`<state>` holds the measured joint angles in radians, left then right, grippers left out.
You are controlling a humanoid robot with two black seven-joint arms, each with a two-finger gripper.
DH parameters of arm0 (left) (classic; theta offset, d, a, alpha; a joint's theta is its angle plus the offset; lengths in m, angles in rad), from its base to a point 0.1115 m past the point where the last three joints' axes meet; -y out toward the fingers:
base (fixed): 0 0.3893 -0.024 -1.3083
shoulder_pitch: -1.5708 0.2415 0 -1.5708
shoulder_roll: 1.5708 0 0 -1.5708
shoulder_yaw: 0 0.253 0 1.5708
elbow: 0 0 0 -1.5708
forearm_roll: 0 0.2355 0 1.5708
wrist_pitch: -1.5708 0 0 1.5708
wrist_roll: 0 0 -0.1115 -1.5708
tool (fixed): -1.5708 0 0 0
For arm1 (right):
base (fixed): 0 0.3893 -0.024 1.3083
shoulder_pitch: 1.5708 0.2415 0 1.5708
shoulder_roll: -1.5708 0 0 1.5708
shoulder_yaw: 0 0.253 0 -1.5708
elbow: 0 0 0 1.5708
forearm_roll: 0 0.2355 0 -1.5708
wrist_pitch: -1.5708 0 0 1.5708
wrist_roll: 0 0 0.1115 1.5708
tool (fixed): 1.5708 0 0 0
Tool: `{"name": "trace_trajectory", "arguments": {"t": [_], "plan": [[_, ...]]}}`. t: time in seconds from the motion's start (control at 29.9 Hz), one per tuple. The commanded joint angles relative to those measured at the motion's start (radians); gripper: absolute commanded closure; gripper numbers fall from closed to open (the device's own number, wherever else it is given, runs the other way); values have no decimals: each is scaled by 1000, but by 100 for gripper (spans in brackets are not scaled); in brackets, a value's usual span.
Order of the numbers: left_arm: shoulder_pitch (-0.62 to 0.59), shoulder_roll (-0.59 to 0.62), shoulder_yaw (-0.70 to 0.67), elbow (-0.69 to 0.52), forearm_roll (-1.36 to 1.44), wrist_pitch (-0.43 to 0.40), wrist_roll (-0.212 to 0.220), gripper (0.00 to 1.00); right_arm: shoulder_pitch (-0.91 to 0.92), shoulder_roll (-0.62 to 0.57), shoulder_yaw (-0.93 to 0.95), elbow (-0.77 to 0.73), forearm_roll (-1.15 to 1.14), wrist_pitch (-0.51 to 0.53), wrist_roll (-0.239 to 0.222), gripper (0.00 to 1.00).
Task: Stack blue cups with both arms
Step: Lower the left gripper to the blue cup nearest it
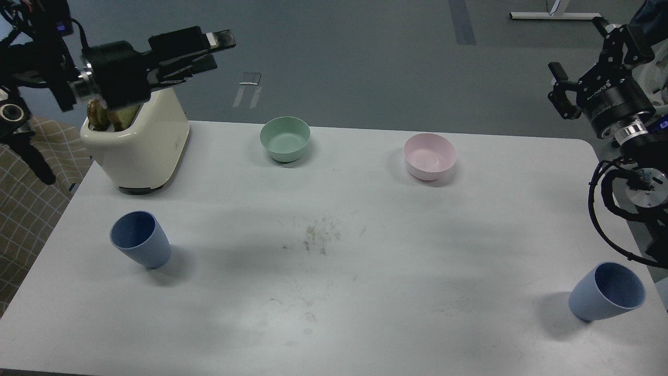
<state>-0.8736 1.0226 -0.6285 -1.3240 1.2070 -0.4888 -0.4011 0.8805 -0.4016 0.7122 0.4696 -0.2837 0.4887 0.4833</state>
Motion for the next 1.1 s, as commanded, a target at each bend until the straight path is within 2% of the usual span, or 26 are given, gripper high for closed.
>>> {"name": "trace_trajectory", "arguments": {"t": [0.0, 0.13, 0.3, 0.4, 0.6, 0.87, 1.0, 1.07], "plan": [[18, 135, 21, -67, 189, 0, -82, 3, 2, 0, -20, 1, 0, 0, 0, 0], [54, 290, 90, -118, 412, 0, -88, 3, 2, 1, -27, 1, 0, 0, 0, 0], [61, 388, 231, -129, 465, 4, -88, 3, -2, 1, -28, 3, 0, 0, 0, 0], [62, 390, 356, -118, 462, 61, -88, 3, -2, 6, -40, 3, 0, 0, 0, 0], [62, 334, 486, -74, 445, 174, -88, 3, 0, 0, -53, 9, -2, 0, 0, 0], [87, 252, 492, 32, 444, 182, -88, 7, 0, -5, -54, 9, -2, 0, 0, 0], [120, 226, 490, 71, 444, 184, -88, 15, -2, -5, -54, 9, -2, 0, 0, 0], [128, 225, 490, 72, 444, 185, -88, 16, -3, -5, -54, 10, -2, 0, 0, 0]]}}
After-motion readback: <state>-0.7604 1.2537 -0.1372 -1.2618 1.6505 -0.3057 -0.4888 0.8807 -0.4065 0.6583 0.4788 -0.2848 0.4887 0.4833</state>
